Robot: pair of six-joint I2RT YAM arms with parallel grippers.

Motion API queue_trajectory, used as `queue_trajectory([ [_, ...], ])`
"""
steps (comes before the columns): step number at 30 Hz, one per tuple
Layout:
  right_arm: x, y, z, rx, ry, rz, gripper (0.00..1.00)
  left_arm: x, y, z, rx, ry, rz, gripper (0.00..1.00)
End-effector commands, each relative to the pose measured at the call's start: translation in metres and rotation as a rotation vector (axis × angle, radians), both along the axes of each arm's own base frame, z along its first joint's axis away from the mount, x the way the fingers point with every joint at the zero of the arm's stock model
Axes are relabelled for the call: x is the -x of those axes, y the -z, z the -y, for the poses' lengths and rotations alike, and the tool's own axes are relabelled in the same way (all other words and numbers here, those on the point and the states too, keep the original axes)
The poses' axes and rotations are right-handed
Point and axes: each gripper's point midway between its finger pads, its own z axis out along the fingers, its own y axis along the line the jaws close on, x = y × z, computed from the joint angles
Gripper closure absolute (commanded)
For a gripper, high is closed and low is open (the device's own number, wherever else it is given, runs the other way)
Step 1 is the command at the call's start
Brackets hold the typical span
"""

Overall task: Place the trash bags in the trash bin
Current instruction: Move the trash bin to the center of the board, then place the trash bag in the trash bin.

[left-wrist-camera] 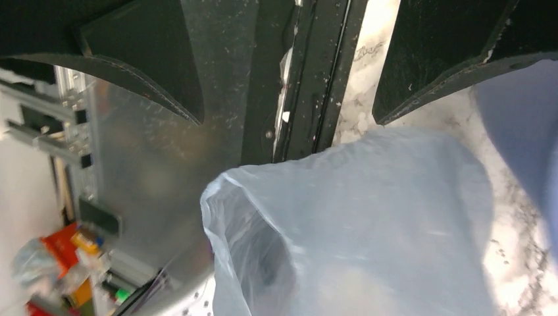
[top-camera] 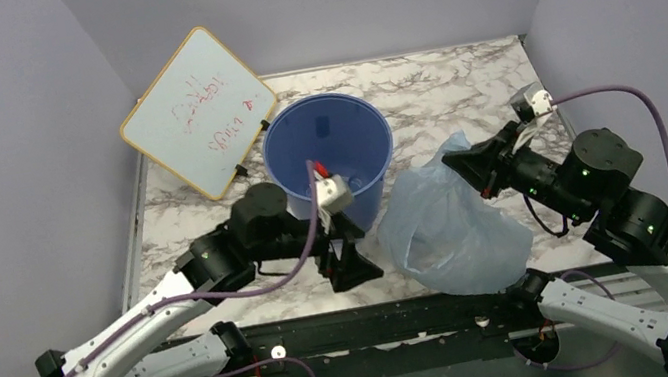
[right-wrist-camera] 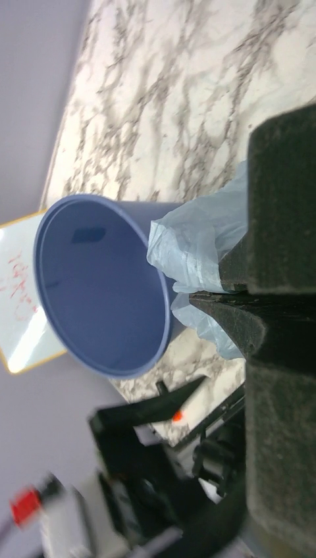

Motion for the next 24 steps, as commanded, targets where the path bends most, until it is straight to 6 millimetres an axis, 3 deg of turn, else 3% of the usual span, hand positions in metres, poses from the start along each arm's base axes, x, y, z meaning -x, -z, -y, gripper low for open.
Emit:
queue_trajectory([
  [1,-0.005,-0.008,0.015,-0.027,0.093,-0.007,0.99,-0.009,0.037,0.016,-0.125,-0.158,0.129,0.01],
  [5,0.004,-0.021,0.021,-0.066,0.086,0.001,0.99,-0.015,0.034,0.018,-0.104,-0.249,0.204,0.01],
  [9,0.025,-0.043,0.021,-0.139,0.009,0.071,0.99,-0.017,0.043,0.028,-0.114,-0.232,0.231,0.01],
  [14,0.046,-0.059,0.041,-0.186,0.016,0.105,0.99,-0.014,0.041,0.040,-0.044,-0.217,0.266,0.01],
  [19,0.075,-0.060,0.023,-0.133,-0.179,0.129,0.99,-0.006,0.036,0.046,0.088,-0.160,0.345,0.01],
  [24,0.099,-0.060,0.006,-0.112,-0.357,0.145,0.99,-0.004,0.038,0.050,0.113,-0.116,0.414,0.01],
])
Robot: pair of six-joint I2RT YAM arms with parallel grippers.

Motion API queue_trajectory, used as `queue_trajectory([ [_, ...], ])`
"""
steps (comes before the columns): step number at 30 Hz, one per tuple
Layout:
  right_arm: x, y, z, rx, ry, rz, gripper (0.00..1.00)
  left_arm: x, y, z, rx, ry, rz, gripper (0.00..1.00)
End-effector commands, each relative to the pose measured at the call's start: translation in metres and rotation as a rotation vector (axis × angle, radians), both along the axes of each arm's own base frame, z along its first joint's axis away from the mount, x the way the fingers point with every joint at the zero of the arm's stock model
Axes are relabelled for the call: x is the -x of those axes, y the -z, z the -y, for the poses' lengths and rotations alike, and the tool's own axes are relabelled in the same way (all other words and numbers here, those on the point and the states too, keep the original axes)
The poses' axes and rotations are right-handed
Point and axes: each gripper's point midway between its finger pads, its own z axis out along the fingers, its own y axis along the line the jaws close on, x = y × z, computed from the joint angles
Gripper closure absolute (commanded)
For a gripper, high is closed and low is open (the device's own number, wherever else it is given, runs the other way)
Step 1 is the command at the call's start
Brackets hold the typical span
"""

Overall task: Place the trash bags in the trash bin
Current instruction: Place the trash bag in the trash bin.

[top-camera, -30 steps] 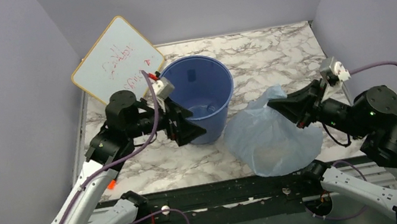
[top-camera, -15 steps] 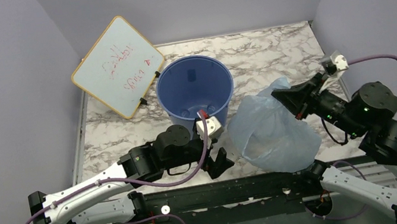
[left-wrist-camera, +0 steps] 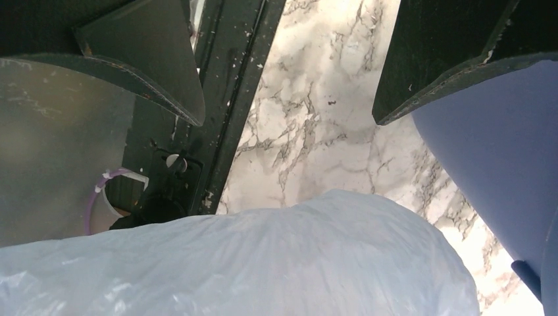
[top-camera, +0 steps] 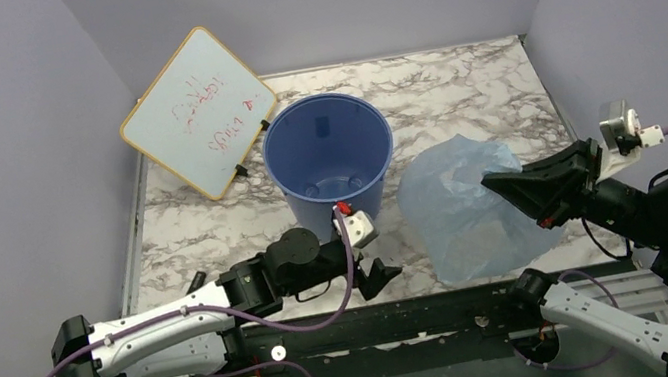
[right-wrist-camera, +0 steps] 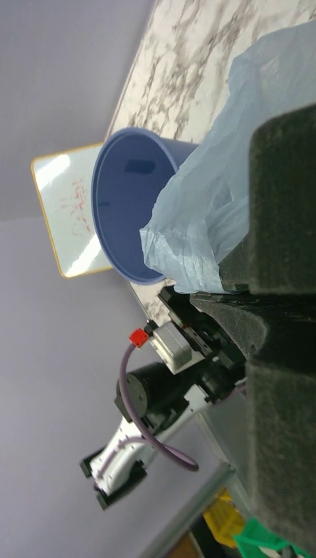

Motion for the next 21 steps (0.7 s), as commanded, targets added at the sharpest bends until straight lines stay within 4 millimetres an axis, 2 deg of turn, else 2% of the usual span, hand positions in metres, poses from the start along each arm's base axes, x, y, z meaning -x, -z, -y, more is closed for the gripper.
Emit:
queue_trajectory([
  [1,0.029,0.006,-0.020,0.064,-0.204,0.024,0.99,0.005,-0.036,0.012,0.136,0.082,0.130,0.01],
  [6,0.042,0.000,-0.021,0.047,-0.262,0.059,0.99,0.011,-0.027,0.017,0.116,0.152,0.203,0.01],
  [16,0.046,-0.003,-0.026,0.030,-0.303,0.073,0.99,0.019,-0.017,0.032,0.083,0.226,0.277,0.01],
  [21,0.038,-0.004,-0.029,0.019,-0.284,0.062,0.99,0.043,-0.007,0.050,0.070,0.374,0.260,0.01],
])
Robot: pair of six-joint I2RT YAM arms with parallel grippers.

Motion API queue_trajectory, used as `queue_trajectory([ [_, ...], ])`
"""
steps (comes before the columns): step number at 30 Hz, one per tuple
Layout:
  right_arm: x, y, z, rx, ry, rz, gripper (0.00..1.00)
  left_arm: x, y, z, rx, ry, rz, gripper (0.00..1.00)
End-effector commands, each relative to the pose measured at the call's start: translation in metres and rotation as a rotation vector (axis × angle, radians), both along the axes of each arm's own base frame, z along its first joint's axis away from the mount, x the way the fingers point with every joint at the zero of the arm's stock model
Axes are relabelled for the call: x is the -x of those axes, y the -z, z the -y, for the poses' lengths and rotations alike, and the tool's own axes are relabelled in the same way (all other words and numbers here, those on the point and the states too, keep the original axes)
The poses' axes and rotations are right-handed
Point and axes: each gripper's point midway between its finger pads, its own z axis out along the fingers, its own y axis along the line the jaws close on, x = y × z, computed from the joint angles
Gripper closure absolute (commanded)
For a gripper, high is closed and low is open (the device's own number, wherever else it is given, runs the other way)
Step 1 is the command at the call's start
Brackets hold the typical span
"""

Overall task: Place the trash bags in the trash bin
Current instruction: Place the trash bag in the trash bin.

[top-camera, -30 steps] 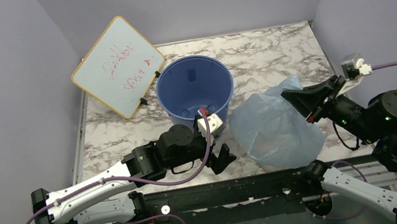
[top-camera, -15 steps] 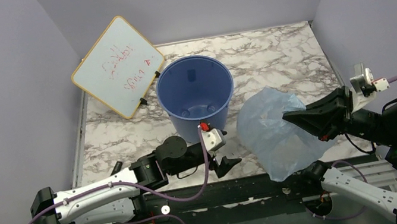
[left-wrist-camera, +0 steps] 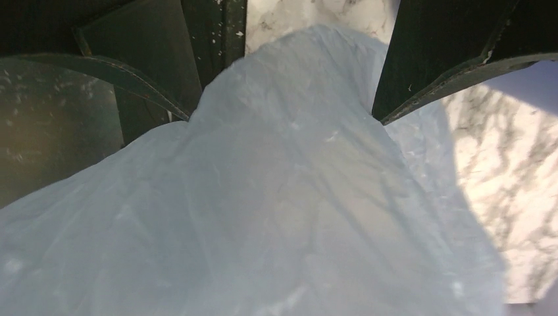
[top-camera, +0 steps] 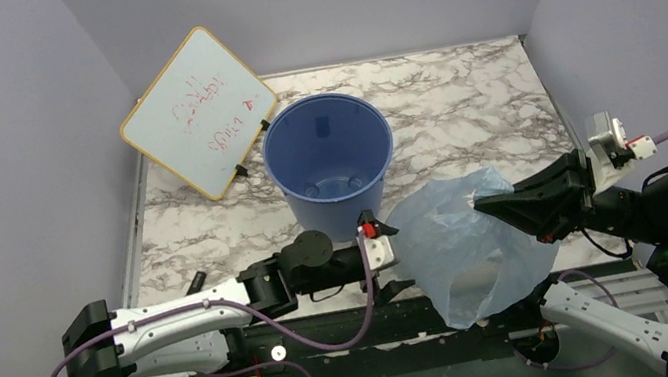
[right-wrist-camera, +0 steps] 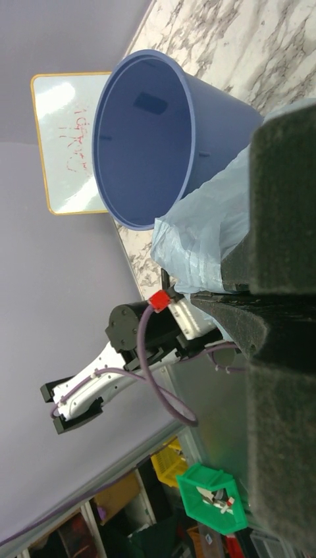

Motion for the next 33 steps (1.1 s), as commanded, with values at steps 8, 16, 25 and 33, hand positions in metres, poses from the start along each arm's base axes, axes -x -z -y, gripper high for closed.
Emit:
queue_trajectory([
  [8,-0.012,-0.005,-0.001,-0.029,0.047,-0.005,0.99,0.027,-0.005,0.030,-0.012,0.128,-0.011,0.49],
  [16,-0.027,-0.006,0.003,-0.061,0.125,-0.001,0.99,0.012,-0.052,0.031,0.073,0.040,0.002,1.00],
  [25,-0.041,-0.008,0.016,-0.111,0.237,0.003,0.99,-0.029,-0.146,0.020,0.247,-0.171,0.183,1.00],
  [33,-0.034,-0.016,0.013,-0.168,0.191,0.053,0.99,-0.059,-0.213,0.045,0.304,-0.252,0.437,1.00],
])
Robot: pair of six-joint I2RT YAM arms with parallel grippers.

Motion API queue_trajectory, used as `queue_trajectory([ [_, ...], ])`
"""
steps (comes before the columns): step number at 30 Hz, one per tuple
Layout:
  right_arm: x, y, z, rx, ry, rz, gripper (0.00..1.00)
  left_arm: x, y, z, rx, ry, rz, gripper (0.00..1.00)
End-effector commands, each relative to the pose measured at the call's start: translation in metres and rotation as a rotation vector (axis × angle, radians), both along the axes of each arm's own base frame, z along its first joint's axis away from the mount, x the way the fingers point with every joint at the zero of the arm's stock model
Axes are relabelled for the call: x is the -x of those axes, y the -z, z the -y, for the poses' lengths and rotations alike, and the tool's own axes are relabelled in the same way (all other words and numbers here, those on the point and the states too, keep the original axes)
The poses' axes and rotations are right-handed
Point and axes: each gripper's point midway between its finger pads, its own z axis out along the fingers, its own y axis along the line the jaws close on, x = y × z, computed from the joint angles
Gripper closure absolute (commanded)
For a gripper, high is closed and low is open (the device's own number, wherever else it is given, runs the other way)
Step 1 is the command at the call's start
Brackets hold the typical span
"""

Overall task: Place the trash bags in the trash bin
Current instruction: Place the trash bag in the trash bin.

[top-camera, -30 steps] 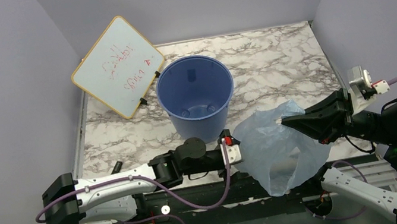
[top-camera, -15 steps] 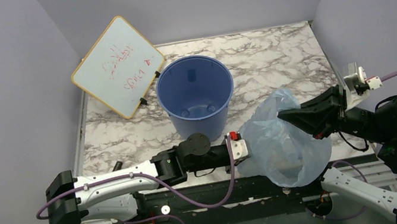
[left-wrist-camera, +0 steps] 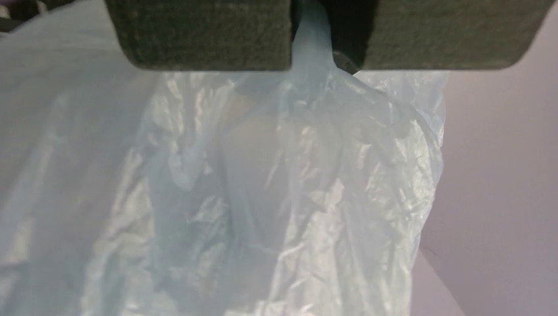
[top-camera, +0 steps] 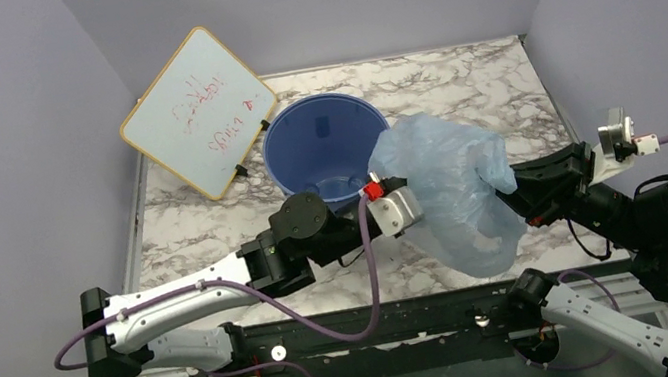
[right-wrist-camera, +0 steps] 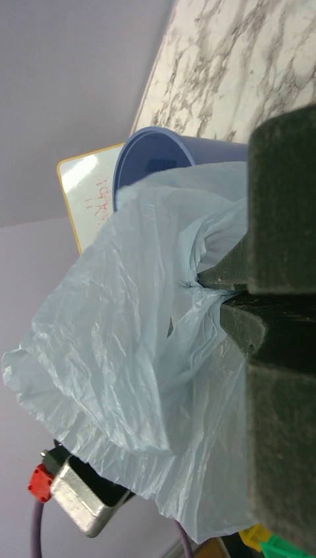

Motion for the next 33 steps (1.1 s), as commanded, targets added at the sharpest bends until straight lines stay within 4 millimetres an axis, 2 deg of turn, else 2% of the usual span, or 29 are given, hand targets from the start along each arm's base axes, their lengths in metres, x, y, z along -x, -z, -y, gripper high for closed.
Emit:
queue_trajectory([
  [1,0.008,-0.019,-0.005,-0.025,-0.052,0.050,0.99,-0.029,-0.031,0.015,0.014,-0.115,0.176,1.00],
  [5,0.005,-0.020,0.000,-0.031,-0.020,0.033,0.99,-0.037,-0.061,0.035,0.070,-0.049,0.207,1.00],
  [8,0.008,-0.024,0.007,-0.056,0.000,0.048,0.99,-0.041,-0.077,0.046,0.092,-0.015,0.233,1.00],
  [13,0.011,-0.030,0.030,-0.120,0.083,0.054,0.99,-0.043,-0.099,0.055,0.123,0.015,0.286,1.00],
  [16,0.012,-0.030,0.037,-0.134,0.108,0.060,0.99,-0.048,-0.110,0.053,0.124,-0.020,0.337,1.00],
  [20,0.008,-0.026,0.033,-0.108,0.107,0.055,0.99,-0.056,-0.123,0.041,0.118,-0.099,0.400,1.00],
  [24,-0.010,-0.012,0.022,-0.056,0.130,-0.002,0.99,-0.066,-0.135,0.022,0.096,-0.205,0.492,1.00],
  [29,-0.033,0.003,0.015,-0.024,0.183,-0.066,0.99,-0.077,-0.143,-0.012,0.067,-0.346,0.546,1.00],
  [33,-0.044,0.010,0.006,-0.012,0.184,-0.089,0.99,-0.083,-0.148,-0.037,0.049,-0.434,0.566,1.00],
])
